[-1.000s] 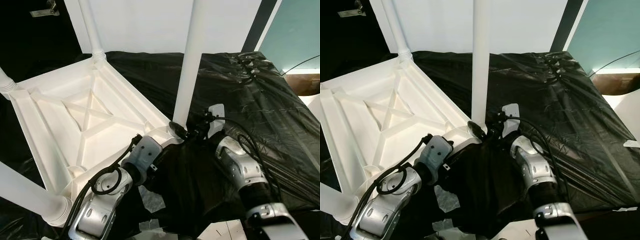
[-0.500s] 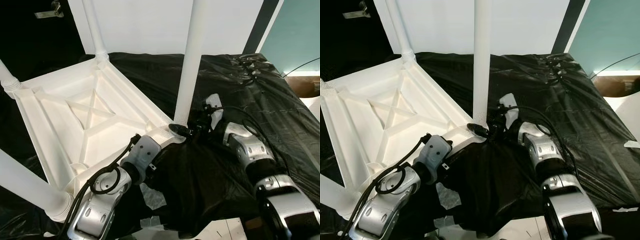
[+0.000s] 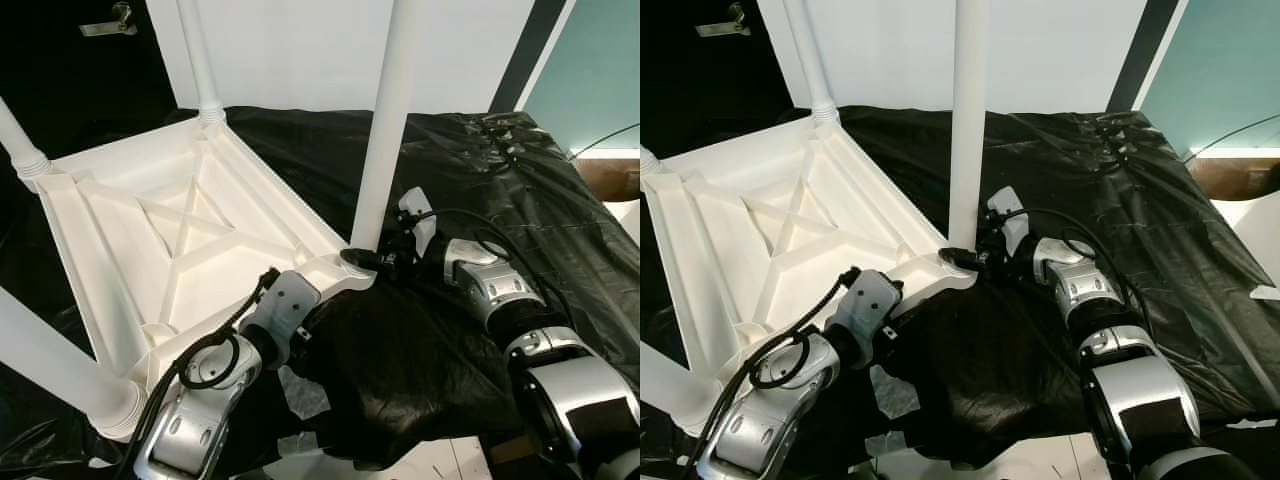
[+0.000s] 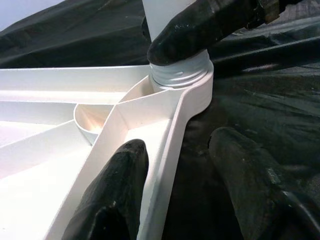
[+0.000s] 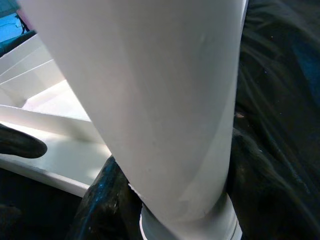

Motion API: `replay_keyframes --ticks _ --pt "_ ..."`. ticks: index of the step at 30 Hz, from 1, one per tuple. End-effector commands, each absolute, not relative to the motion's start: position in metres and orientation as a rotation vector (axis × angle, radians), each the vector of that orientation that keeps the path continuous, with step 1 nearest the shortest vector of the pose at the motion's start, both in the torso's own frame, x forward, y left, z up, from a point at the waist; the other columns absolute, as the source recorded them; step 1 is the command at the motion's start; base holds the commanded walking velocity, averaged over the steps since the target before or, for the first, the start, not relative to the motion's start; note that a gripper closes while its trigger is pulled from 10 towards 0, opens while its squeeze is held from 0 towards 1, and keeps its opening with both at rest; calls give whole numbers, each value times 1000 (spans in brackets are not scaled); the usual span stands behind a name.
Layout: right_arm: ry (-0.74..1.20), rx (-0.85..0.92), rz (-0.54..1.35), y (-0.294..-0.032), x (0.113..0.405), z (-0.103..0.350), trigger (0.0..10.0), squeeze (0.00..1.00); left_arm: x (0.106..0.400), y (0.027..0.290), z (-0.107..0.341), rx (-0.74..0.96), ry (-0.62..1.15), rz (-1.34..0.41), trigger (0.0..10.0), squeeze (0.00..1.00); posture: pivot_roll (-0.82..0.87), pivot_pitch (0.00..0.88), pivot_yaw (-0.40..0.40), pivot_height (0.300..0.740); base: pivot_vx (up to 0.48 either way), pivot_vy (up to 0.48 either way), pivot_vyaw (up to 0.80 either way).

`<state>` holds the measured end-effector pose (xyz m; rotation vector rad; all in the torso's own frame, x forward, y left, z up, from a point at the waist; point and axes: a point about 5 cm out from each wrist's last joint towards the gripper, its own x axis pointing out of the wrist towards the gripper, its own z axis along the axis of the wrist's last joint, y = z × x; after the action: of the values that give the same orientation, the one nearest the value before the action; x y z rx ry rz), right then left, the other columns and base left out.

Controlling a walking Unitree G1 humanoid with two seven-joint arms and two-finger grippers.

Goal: Building children table

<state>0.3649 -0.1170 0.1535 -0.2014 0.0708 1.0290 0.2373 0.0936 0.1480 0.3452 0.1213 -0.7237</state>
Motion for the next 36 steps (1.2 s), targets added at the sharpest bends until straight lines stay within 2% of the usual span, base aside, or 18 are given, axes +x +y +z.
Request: replay_keyframes --ticks 1,7,8,9,11,18,26,29,30,31,32,34,35,36 --pt "131 -204 1028 -116 363 142 0 0 237 94 146 343 125 -694 10000 0 162 31 -80 740 0 0 0" --pt "153 -201 904 -116 366 135 0 0 236 92 145 342 129 -702 10000 0 156 34 -76 740 0 0 0" --pt "164 -193 827 -116 367 131 0 0 236 92 144 342 130 -705 10000 0 155 35 -75 740 0 0 0" --pt "164 -193 827 -116 367 131 0 0 236 92 144 342 130 -705 10000 0 155 35 -75 740 0 0 0" --pt "171 -124 621 -103 363 118 0 0 236 91 145 343 129 -713 10000 0 150 38 -76 740 0 0 0" --pt "133 -110 384 -86 352 111 0 0 236 90 145 342 131 -720 10000 0 140 47 -73 740 0 0 0" --pt "139 -24 157 -73 343 105 0 0 236 90 145 339 130 -725 10000 0 139 49 -72 740 0 0 0" --pt "146 -5 179 -67 341 105 0 0 236 90 145 341 130 -728 10000 0 133 52 -73 740 0 0 0" --pt "141 -2 203 -63 340 106 3373 0 236 90 145 342 130 -730 10000 0 133 52 -73 740 0 0 0" --pt "141 -2 203 -63 340 106 3373 0 236 90 145 342 130 -730 10000 0 133 52 -73 740 0 0 0" --pt "137 9 210 -62 339 109 10000 0 236 90 146 342 128 -730 10000 0 136 56 -72 740 0 0 0" --pt "125 12 208 -62 339 111 10000 0 236 90 147 341 126 -728 10000 0 135 57 -70 740 0 0 0" --pt "94 17 202 -66 339 116 10000 47 235 91 149 333 120 -720 10000 0 134 60 -66 740 0 0 0" --pt "73 21 198 -68 340 120 10000 47 235 92 150 327 115 -715 10000 0 134 60 -66 740 0 0 0"
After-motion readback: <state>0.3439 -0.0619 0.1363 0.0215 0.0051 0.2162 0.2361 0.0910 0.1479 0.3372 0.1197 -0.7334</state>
